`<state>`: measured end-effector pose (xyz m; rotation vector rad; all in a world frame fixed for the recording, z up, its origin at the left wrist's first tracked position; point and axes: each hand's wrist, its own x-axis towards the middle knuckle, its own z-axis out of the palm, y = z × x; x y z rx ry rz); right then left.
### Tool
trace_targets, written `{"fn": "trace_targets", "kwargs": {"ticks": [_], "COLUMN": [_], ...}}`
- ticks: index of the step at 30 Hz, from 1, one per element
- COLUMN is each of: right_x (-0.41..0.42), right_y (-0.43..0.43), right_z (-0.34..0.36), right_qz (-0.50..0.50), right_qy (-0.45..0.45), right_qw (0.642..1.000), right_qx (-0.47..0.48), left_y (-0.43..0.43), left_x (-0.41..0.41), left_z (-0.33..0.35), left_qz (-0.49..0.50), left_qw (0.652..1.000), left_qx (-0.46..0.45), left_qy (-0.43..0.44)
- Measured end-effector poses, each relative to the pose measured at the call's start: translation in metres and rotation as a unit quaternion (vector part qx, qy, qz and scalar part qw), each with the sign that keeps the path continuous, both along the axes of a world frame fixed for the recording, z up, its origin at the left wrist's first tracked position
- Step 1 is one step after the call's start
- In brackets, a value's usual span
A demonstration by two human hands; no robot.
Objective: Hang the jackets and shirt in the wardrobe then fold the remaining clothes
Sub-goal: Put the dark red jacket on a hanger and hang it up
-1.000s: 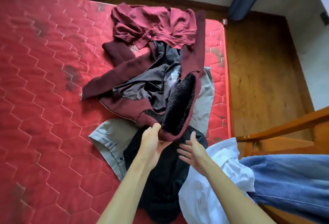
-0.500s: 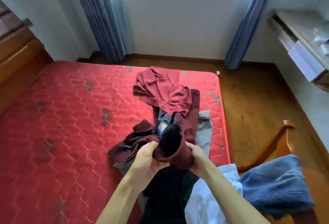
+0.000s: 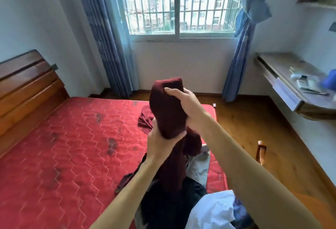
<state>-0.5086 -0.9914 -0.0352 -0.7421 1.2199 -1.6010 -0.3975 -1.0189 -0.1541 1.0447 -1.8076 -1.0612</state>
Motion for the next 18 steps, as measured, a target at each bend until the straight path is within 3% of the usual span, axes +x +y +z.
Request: {"fn": "trace_targets", "kwargs": {"ticks": [3,5,7,10,13,16,18], "right_x": [-0.012,-0.030,-0.051,-0.068,-0.044,-0.001,0.026], "right_y": [0.007,0.015,0.026,0.048,0.071,0.069,0.050], "right_z": [0.039,0.055,0.052,0.018,-0.019,-0.043,-0.048], "right_qz": [0.054,0.076,0.057,0.047,0.084,0.104,0.050], "right_qy": [0.002,-0.005,0.047,0.223,0.367,0.433,0.449], "right_qw": [0.997,0.993,0.994,0.974,0.919,0.883,0.873], "right_qx": [-0.063,-0.093,-0.080,0.008,0.112,0.147,0.181], "left_y": [-0.022,-0.037,-0.043,-0.044,-0.041,-0.034,-0.025], "left_x": [-0.014,-0.017,-0.018,-0.026,-0.040,-0.054,-0.063], "left_z": [0.045,0.073,0.097,0.124,0.149,0.174,0.190], "left_qz": [0.094,0.117,0.142,0.164,0.196,0.187,0.177], "left_qw": [0.990,0.985,0.980,0.982,0.965,0.939,0.925], "left_qx": [-0.100,-0.126,-0.130,-0.041,0.104,0.191,0.212], "left_qy": [0.018,0.032,0.042,0.078,0.140,0.217,0.259]}}
